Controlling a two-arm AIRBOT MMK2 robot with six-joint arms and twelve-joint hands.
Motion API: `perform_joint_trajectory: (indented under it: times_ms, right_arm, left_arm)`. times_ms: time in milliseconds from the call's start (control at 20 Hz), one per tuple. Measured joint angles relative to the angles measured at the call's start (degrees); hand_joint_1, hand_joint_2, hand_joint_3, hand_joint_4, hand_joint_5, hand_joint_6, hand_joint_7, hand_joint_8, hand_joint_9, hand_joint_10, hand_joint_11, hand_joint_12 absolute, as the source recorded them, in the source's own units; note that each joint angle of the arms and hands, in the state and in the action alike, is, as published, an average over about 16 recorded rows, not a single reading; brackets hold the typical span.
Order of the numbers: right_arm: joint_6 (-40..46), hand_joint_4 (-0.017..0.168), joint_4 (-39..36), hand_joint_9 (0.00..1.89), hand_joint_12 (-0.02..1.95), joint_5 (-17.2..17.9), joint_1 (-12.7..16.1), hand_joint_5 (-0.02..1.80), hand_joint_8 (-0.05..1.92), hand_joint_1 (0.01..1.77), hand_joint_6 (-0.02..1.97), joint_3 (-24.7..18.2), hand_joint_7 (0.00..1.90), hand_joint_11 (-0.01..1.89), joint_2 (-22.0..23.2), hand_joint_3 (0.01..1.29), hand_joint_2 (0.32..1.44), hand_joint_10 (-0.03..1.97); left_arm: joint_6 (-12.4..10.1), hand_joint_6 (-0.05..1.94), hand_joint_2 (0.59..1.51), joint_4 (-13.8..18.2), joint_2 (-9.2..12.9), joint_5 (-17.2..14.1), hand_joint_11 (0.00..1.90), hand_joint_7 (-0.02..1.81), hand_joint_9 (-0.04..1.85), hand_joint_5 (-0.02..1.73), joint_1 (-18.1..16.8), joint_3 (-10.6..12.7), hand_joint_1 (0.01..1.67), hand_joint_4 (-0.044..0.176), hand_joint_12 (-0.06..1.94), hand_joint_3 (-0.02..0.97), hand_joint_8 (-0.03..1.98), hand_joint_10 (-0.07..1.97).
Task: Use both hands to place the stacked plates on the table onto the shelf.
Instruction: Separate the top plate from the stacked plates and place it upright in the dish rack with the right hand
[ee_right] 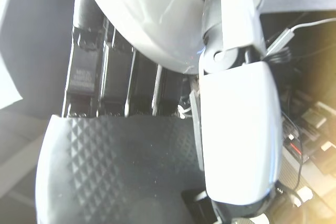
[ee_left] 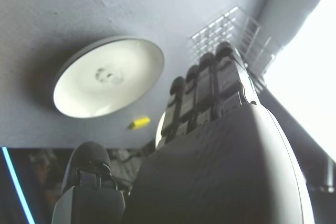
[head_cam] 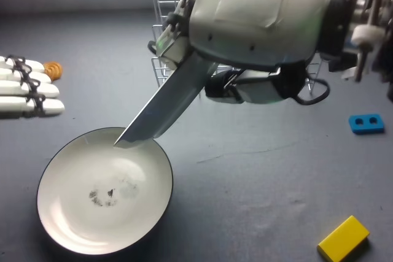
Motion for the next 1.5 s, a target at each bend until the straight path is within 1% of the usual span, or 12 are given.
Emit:
perform_joint_trajectory:
  times_ms: [150,300,550,800,1050,1250,1500]
  right_arm:
    - [3.2,0.02,-0.1,1.21,1.22,0.8,0.7,0.96,0.83,1.19,0.99,1.2,1.08,0.7,0.8,0.01,0.98,0.15]
    - [7.6,0.02,-0.2,1.21,1.22,1.7,1.3,0.96,0.84,1.19,0.99,2.8,1.08,0.7,1.3,0.01,0.98,0.15]
    - [16.8,0.02,-0.3,1.22,1.22,2.7,2.3,0.96,0.83,1.19,0.98,6.3,1.09,0.7,1.7,0.01,0.98,0.15]
    - [25.2,0.017,0.9,1.22,1.22,2.1,3.4,0.96,0.82,1.2,0.97,9.8,1.09,0.7,1.6,0.01,0.98,0.15]
    - [30.7,0.014,3.7,1.23,1.22,0.1,4.7,0.96,0.82,1.21,0.96,12.9,1.1,0.7,1.0,0.01,0.99,0.15]
    - [32.3,0.012,7.5,1.23,1.22,-2.3,5.8,0.96,0.81,1.21,0.95,15.1,1.1,0.7,0.2,0.01,0.99,0.15]
    - [31.7,0.011,12.4,1.23,1.22,-5.0,6.7,0.97,0.81,1.21,0.95,17.5,1.1,0.71,-0.9,0.01,0.99,0.15]
  left_arm:
    - [0.0,0.02,1.146,2.5,-0.1,-3.2,0.02,0.02,0.02,0.02,0.1,0.2,0.02,0.006,-0.01,0.021,-0.02,0.01]
    - [0.0,0.02,1.146,4.4,-0.2,-5.7,0.02,0.02,0.02,0.02,-0.2,0.2,0.02,0.006,-0.01,0.021,-0.02,0.01]
    - [0.0,0.02,1.145,6.3,-0.4,-8.4,0.02,0.02,0.02,0.02,-1.1,0.0,0.02,0.006,-0.01,0.021,-0.02,0.01]
    - [0.1,0.02,1.143,6.7,-0.5,-9.4,0.02,0.01,0.02,0.02,-2.6,-0.4,0.02,0.006,-0.01,0.021,-0.02,0.01]
    - [0.1,0.02,1.135,7.0,-0.6,-9.8,0.02,0.01,0.02,0.02,-4.0,-0.8,0.02,0.006,-0.01,0.021,-0.02,0.01]
    - [0.1,0.02,1.13,7.1,-0.6,-9.6,0.02,0.01,0.02,0.02,-4.7,-1.1,0.02,0.006,-0.01,0.021,-0.01,0.01]
    - [0.1,0.02,1.124,7.2,-0.6,-8.8,0.02,0.01,0.02,0.02,-5.0,-1.2,0.02,0.006,-0.01,0.022,-0.01,0.01]
